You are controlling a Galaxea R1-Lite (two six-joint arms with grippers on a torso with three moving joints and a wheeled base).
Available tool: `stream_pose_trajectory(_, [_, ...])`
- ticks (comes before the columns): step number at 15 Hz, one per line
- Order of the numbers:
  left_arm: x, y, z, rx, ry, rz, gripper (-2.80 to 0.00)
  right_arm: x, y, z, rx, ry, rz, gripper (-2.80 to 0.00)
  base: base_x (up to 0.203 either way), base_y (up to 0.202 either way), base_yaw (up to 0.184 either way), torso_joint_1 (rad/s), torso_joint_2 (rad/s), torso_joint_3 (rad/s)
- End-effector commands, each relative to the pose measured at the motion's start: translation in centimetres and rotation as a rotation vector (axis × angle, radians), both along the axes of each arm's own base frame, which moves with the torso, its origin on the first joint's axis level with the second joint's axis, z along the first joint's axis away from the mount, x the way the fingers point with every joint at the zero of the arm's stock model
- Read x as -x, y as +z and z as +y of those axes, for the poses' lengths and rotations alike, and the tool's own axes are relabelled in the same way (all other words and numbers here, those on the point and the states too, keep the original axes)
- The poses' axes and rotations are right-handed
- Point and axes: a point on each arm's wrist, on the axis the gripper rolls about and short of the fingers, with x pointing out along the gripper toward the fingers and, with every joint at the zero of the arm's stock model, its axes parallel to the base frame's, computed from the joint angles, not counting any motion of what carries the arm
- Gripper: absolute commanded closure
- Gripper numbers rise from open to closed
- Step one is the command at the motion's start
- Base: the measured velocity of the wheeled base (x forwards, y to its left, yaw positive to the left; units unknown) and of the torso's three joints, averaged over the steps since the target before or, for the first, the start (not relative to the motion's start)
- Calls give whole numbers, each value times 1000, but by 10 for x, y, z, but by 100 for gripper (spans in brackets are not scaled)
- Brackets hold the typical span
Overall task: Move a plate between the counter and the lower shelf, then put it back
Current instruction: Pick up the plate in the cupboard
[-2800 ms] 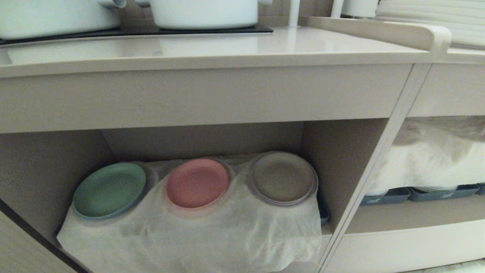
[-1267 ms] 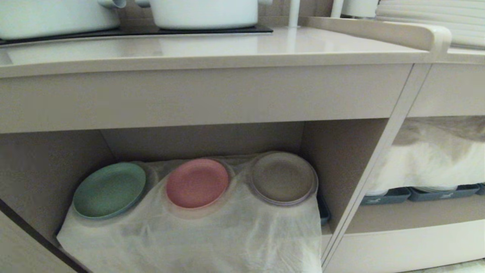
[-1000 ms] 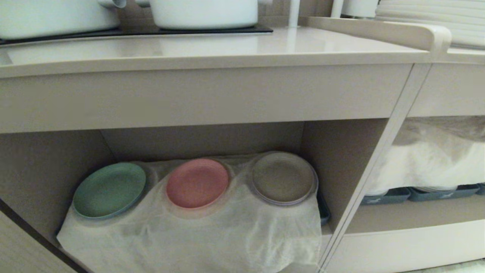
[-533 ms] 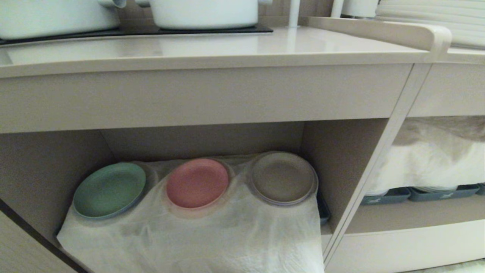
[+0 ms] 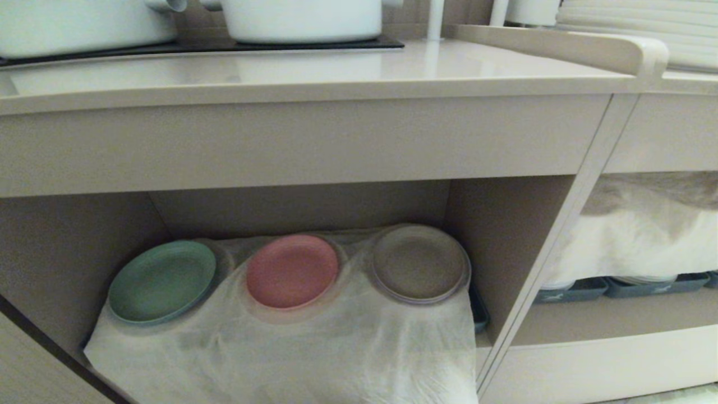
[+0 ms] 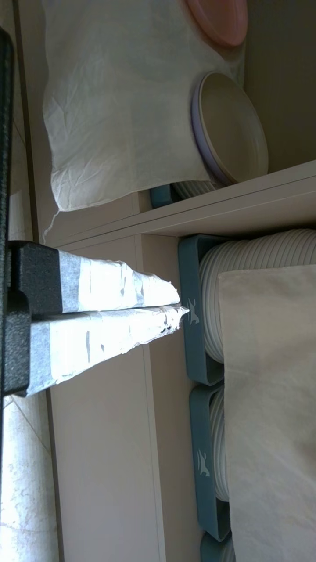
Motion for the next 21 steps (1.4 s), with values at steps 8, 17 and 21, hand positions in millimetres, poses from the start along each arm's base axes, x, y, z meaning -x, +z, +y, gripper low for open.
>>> stream_pose_trajectory(8, [-106,-35,-7,205,90,170,0,0,0,0,0,0,1,0,0,0,0,0,0,0])
stream_pose_trajectory(17, [-153,-75,-13,285,217,329,0,0,0,0,0,0,1,0,0,0,0,0,0,0])
stream_pose_trajectory(21, [-175,-93,-31,264,247,323,0,0,0,0,0,0,1,0,0,0,0,0,0,0])
